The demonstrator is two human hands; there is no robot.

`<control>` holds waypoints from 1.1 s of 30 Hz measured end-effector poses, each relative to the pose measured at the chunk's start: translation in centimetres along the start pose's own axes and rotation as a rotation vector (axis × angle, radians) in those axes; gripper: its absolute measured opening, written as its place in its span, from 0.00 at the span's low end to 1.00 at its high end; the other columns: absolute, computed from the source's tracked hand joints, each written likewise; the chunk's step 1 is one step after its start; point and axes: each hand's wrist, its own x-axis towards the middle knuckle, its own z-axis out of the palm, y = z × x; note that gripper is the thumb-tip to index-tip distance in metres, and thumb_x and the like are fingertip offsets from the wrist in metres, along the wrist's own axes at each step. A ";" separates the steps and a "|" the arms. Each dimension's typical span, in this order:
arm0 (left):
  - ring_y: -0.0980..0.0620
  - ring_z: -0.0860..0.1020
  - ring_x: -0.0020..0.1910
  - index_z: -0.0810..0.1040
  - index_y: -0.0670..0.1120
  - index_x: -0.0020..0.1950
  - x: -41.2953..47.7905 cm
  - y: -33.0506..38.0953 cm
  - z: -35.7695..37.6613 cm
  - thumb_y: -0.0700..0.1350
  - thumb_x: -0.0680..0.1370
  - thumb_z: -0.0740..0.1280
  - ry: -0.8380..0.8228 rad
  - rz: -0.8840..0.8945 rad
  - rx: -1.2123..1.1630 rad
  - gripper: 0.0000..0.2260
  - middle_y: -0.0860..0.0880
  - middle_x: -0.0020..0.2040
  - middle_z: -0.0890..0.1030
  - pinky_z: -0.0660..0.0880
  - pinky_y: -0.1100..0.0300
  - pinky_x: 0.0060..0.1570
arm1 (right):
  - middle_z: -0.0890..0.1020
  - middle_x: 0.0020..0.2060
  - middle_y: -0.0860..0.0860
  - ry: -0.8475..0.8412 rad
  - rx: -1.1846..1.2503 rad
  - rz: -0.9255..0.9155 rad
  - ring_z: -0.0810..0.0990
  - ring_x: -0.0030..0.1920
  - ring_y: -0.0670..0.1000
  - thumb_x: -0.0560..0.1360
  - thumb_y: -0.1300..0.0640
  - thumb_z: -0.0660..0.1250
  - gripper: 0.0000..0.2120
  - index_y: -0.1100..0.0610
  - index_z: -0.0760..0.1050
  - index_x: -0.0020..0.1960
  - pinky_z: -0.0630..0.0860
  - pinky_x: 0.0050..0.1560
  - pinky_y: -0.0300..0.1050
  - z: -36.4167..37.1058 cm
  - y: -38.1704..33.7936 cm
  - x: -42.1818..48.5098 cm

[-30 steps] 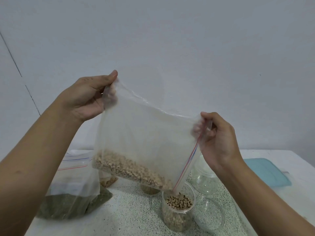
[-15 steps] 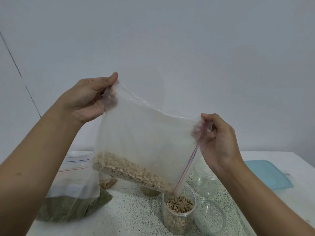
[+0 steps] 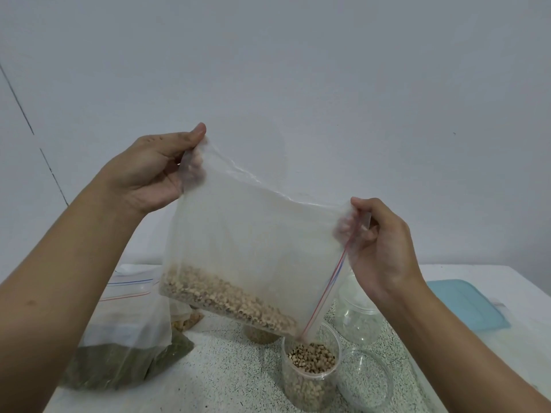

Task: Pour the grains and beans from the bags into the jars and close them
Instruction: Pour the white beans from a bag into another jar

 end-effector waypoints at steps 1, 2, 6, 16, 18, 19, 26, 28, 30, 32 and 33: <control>0.55 0.74 0.38 0.85 0.46 0.35 0.0 0.0 0.1 0.47 0.69 0.76 -0.002 0.000 -0.001 0.06 0.52 0.37 0.79 0.77 0.64 0.44 | 0.69 0.34 0.52 0.001 0.001 0.001 0.70 0.31 0.50 0.75 0.67 0.66 0.15 0.57 0.75 0.31 0.70 0.34 0.41 0.0 0.0 0.0; 0.55 0.74 0.38 0.85 0.46 0.35 -0.1 0.1 0.1 0.47 0.69 0.76 -0.005 0.000 -0.001 0.06 0.52 0.36 0.78 0.77 0.64 0.43 | 0.69 0.34 0.52 -0.001 0.002 0.003 0.70 0.31 0.50 0.75 0.67 0.66 0.14 0.58 0.75 0.32 0.70 0.34 0.41 -0.1 -0.1 0.0; 0.56 0.74 0.37 0.85 0.46 0.34 -0.2 0.2 0.4 0.47 0.71 0.75 0.001 0.001 0.001 0.07 0.51 0.37 0.77 0.77 0.65 0.41 | 0.68 0.35 0.52 -0.011 0.000 0.009 0.69 0.32 0.50 0.75 0.67 0.66 0.12 0.58 0.73 0.34 0.71 0.33 0.41 -0.2 0.0 0.2; 0.55 0.75 0.39 0.85 0.47 0.36 0.1 -0.1 0.0 0.48 0.69 0.77 -0.008 -0.001 0.005 0.06 0.51 0.38 0.77 0.78 0.63 0.47 | 0.69 0.34 0.52 -0.005 -0.003 0.008 0.70 0.30 0.50 0.76 0.67 0.66 0.13 0.57 0.74 0.33 0.70 0.32 0.40 -0.3 -0.1 0.0; 0.55 0.75 0.39 0.85 0.47 0.36 0.1 -0.1 0.0 0.48 0.66 0.78 -0.021 -0.003 0.004 0.07 0.51 0.37 0.77 0.78 0.63 0.46 | 0.68 0.35 0.52 -0.003 -0.007 0.006 0.70 0.31 0.50 0.76 0.67 0.66 0.13 0.58 0.75 0.34 0.70 0.32 0.41 -0.3 0.0 0.1; 0.55 0.75 0.39 0.84 0.47 0.36 0.1 -0.1 0.0 0.49 0.65 0.79 -0.028 -0.004 0.010 0.08 0.51 0.37 0.77 0.78 0.63 0.45 | 0.68 0.35 0.52 -0.004 -0.009 0.005 0.70 0.31 0.50 0.76 0.67 0.66 0.12 0.58 0.75 0.34 0.70 0.32 0.41 -0.3 0.1 0.2; 0.55 0.74 0.38 0.85 0.46 0.36 0.2 0.0 0.0 0.49 0.62 0.80 -0.029 -0.010 0.008 0.09 0.51 0.37 0.77 0.77 0.64 0.43 | 0.68 0.34 0.52 -0.014 -0.022 0.004 0.70 0.31 0.50 0.76 0.66 0.65 0.17 0.56 0.74 0.29 0.69 0.36 0.42 -0.3 0.0 0.1; 0.56 0.74 0.37 0.85 0.46 0.36 0.1 0.1 0.0 0.49 0.62 0.80 -0.022 -0.011 0.002 0.09 0.51 0.37 0.77 0.77 0.64 0.43 | 0.68 0.34 0.52 -0.014 -0.021 0.004 0.70 0.31 0.50 0.76 0.66 0.65 0.17 0.56 0.75 0.30 0.69 0.35 0.42 -0.2 0.0 0.1; 0.56 0.75 0.37 0.85 0.46 0.36 0.1 0.1 0.1 0.48 0.63 0.79 -0.016 -0.010 -0.001 0.08 0.51 0.37 0.77 0.77 0.65 0.41 | 0.68 0.34 0.52 -0.013 -0.023 0.002 0.70 0.31 0.50 0.76 0.66 0.65 0.18 0.55 0.74 0.29 0.70 0.35 0.42 -0.2 0.0 0.0; 0.56 0.75 0.36 0.85 0.46 0.36 0.1 0.1 0.1 0.47 0.66 0.78 -0.013 -0.009 -0.010 0.06 0.51 0.37 0.77 0.77 0.65 0.41 | 0.68 0.34 0.52 -0.011 -0.027 0.004 0.70 0.31 0.50 0.76 0.66 0.65 0.19 0.55 0.74 0.27 0.70 0.35 0.42 -0.2 0.0 0.1; 0.56 0.75 0.36 0.85 0.46 0.36 0.1 0.0 0.1 0.47 0.68 0.77 -0.010 -0.008 -0.015 0.06 0.51 0.37 0.77 0.77 0.66 0.40 | 0.69 0.34 0.52 -0.012 -0.025 0.003 0.70 0.31 0.50 0.76 0.66 0.65 0.18 0.56 0.74 0.29 0.70 0.34 0.41 -0.2 0.0 0.1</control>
